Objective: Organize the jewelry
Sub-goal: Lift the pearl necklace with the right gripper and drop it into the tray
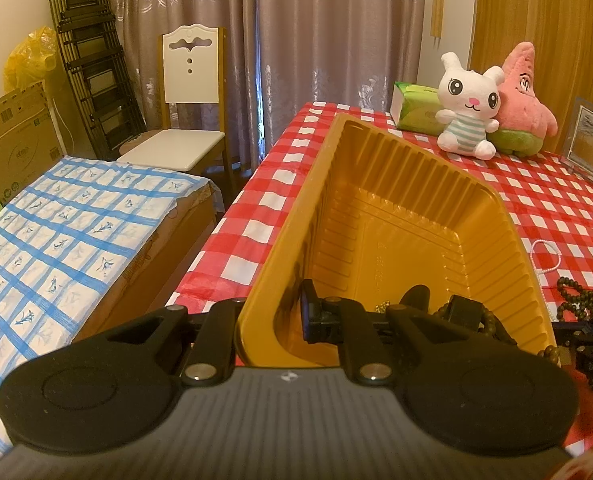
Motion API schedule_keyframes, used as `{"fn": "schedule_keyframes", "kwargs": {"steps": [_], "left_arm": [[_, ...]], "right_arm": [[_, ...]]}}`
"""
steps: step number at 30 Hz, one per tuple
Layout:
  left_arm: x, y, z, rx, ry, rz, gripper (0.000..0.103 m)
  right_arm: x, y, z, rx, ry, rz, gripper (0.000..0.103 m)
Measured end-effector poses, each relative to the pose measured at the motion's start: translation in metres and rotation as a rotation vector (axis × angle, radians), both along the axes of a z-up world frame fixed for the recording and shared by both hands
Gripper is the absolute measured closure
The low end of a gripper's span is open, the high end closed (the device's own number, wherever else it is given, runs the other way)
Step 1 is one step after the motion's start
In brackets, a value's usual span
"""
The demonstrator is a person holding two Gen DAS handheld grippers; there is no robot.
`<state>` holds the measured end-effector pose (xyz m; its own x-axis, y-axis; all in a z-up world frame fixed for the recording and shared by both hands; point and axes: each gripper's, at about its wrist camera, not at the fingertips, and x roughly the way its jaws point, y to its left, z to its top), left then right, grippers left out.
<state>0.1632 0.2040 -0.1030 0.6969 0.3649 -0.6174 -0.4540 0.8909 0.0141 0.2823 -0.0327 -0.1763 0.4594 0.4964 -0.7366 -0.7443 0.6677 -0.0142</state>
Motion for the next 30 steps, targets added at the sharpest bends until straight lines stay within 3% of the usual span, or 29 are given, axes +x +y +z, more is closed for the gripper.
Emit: {"fn": "schedule_keyframes", "kwargs": {"steps": [5, 13, 30], "left_arm": [[-0.001, -0.001, -0.003, 0.001, -0.001, -0.002, 0.091], [-0.002, -0.004, -0.006, 0.000, -0.003, -0.004, 0.092], [-0.001, -0.006, -0.002, 0.005, -0.004, -0.015, 0.092]], "right_arm": [[0.003, -0.003, 0.001, 0.015, 0.036, -0.036, 0.102], [0.002, -0.031, 0.028, 0.167, 0.151, -0.156, 0.102], [-0.017, -0.082, 0.150, 0.434, 0.028, -0.258, 0.102]]}}
